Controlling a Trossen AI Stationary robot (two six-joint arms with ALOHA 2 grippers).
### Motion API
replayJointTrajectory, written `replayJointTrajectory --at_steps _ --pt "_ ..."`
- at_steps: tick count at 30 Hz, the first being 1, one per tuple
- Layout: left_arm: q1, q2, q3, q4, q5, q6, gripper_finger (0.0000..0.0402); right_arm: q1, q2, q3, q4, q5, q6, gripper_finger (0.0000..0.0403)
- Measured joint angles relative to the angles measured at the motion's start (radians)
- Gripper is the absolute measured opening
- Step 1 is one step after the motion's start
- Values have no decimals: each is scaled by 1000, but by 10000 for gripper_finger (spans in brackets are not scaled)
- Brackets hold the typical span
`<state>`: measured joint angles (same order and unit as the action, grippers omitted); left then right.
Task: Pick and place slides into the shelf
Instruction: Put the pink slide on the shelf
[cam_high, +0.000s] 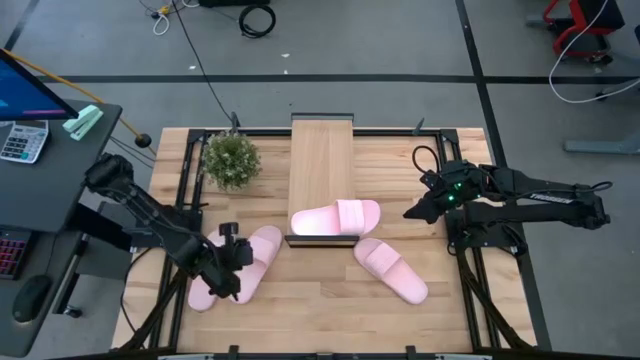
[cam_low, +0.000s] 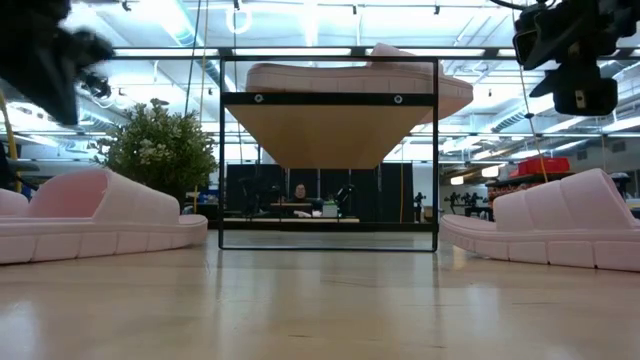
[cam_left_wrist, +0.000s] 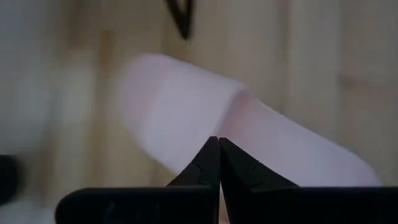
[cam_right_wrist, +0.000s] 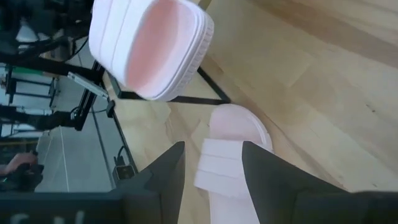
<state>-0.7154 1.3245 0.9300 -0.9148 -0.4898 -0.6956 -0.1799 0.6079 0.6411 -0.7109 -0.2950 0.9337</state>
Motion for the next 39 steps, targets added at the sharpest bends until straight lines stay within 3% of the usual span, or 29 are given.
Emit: replayJointTrajectory --at_steps 3,8,18,24,33,39 --pt "-12 13 36 -64 -82 0 6 0 1 0 0 10 8 165" --pt "-18 18 19 -65 -75 -20 16 0 1 0 0 14 17 165" --pt "-10 18 12 -63 -71 -165 139 0 1 0 1 34 44 165" --pt "37 18 12 -53 0 -198 195 0 1 0 0 35 42 165" --pt "13 96 12 17 60 -47 212 0 1 0 0 36 43 165" --pt "-13 189 12 -25 -48 -30 205 0 1 0 1 37 51 165"
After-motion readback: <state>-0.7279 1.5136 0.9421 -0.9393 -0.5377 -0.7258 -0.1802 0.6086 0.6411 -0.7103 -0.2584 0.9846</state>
